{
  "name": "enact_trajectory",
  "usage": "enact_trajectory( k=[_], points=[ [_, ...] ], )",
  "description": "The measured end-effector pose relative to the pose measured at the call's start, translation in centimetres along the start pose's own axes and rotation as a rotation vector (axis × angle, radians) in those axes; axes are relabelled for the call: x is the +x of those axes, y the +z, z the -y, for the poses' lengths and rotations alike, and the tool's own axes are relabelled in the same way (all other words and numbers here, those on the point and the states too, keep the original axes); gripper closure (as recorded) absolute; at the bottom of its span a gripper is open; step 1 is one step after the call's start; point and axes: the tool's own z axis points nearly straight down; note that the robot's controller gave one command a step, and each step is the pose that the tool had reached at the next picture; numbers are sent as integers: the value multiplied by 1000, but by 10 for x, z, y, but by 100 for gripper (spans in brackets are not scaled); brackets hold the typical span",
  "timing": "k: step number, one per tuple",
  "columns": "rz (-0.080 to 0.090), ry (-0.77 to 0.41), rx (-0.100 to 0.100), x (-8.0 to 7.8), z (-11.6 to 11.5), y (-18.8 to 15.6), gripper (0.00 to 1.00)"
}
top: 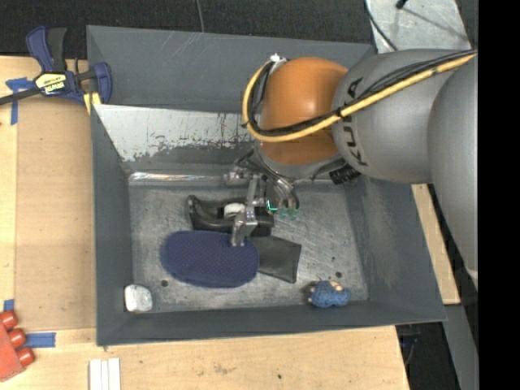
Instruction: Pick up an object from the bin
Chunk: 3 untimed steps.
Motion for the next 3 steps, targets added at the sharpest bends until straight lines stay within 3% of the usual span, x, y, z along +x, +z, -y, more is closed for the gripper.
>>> enact_trajectory(
  k=[1, 2, 3],
  points=[
    [12, 194, -7, -4, 32, 50, 0],
    [12, 192, -7, -4, 31, 50, 100],
    [8, -242, 1, 9, 15, -107, 100]
  ],
)
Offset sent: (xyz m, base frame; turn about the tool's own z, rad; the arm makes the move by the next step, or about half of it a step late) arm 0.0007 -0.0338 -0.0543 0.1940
